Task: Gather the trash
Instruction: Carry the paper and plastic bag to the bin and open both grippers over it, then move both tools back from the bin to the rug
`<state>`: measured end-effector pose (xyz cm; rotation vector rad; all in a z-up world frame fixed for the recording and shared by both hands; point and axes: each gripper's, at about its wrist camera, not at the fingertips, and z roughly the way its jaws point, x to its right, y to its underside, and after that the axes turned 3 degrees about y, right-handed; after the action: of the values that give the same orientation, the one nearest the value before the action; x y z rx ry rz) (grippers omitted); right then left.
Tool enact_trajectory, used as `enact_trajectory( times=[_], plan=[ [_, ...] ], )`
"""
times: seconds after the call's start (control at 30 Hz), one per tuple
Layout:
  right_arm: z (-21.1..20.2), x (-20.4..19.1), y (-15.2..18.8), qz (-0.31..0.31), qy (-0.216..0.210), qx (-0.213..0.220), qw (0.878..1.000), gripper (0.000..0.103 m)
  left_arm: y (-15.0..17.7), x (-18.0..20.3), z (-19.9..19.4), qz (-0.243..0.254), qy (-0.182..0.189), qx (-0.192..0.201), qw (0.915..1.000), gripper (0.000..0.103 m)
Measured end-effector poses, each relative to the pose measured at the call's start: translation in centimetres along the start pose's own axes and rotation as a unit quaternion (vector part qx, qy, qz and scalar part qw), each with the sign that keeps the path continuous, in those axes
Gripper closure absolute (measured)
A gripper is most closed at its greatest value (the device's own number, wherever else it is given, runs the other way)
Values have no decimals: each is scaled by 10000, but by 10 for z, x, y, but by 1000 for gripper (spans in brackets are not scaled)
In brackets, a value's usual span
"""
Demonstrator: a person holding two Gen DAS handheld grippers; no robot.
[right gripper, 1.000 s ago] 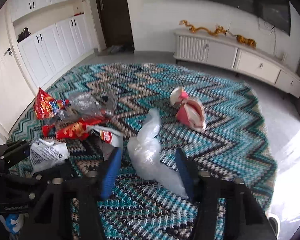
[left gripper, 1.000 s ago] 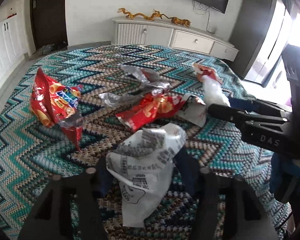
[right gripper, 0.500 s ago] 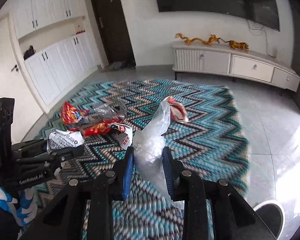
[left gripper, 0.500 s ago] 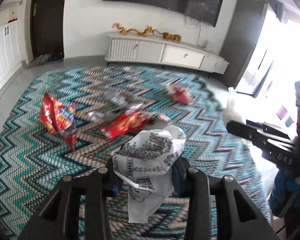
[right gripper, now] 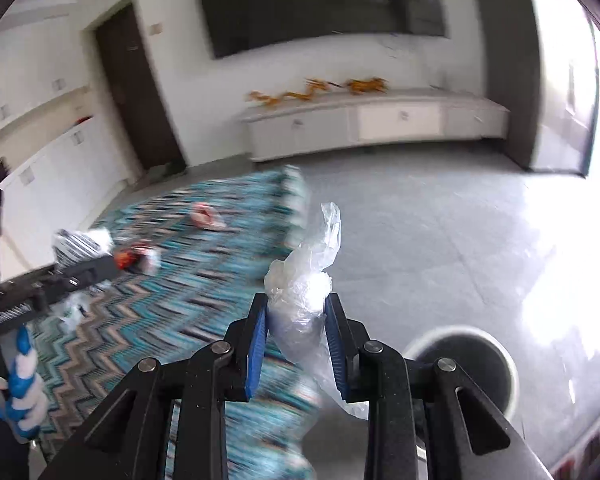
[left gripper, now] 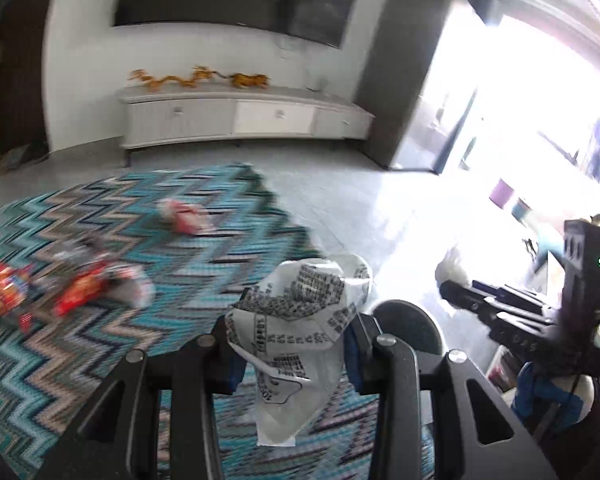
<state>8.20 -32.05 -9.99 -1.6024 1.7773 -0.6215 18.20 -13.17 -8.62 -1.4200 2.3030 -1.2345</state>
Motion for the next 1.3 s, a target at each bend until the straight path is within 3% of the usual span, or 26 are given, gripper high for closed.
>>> enact_trajectory(
  times=[0.17, 0.37, 0.6, 0.77, 0.8, 0.87, 0.93, 1.1, 1.3],
  plan=[
    [8, 63, 23, 481, 435, -342, 9973, 76, -14, 67, 61, 446, 327, -545, 9970, 66],
    [24, 127, 46, 1027, 748, -689, 9895, 76, -14, 135, 145, 685, 602, -1305, 9872, 66],
    [46, 179, 69, 1542, 917, -1030, 9784, 76, -9, 167, 212, 605, 649, -1844, 9788, 65],
    [56, 189, 79, 1729, 951, -1133, 9738, 73, -6, 179, 241, 466, 748, -2075, 9743, 62],
    [57, 192, 80, 1761, 958, -1146, 9730, 72, -5, 180, 245, 420, 823, -2119, 9729, 60],
    [57, 197, 83, 1820, 1024, -1170, 9709, 55, -4, 185, 253, 335, 936, -2183, 9708, 43],
    [59, 203, 82, 1878, 1078, -1149, 9695, 48, -4, 186, 253, 308, 996, -2125, 9716, 38],
    [49, 209, 83, 1997, 1216, -1064, 9664, 44, -13, 182, 237, 176, 1273, -1936, 9726, 36],
    [29, 191, 64, 1939, 1211, -750, 9706, 43, -30, 171, 190, 73, 1316, -1452, 9806, 36]
  ],
)
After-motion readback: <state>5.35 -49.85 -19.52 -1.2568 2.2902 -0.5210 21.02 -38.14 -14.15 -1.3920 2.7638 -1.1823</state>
